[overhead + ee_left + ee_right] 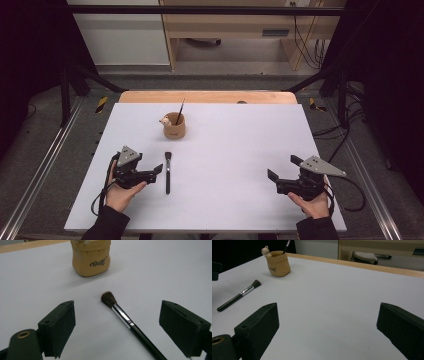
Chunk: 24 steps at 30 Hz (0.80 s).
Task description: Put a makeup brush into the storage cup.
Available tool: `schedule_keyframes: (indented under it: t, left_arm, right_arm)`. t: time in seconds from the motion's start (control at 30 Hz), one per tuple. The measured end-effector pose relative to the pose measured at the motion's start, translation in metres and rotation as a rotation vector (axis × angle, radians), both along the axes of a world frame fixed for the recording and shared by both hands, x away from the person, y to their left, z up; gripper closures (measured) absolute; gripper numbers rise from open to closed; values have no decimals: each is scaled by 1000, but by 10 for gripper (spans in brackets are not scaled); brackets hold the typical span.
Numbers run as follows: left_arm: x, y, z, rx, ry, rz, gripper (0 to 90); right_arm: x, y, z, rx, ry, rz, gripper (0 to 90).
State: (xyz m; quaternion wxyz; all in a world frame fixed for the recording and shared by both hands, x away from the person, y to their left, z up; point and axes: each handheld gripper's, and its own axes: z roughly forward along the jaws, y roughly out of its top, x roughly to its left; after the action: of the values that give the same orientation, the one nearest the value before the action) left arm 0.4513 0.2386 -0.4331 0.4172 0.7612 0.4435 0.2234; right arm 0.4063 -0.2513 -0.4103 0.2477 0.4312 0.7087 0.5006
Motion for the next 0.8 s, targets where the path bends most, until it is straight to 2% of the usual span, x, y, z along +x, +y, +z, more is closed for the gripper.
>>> schedule_keyframes:
  t: [0.27,0.47,0.8]
  left_arm:
    - [5,-12,-10,29,44,-1,138]
    - [9,-20,-19,68,80,-4,153]
    - [12,-27,-31,88,135,-12,213]
  right_arm:
    - [0,1,-1,-3,5,4,48]
    - [1,2,-1,-4,8,4,48]
    - [1,2,-2,-4,8,6,48]
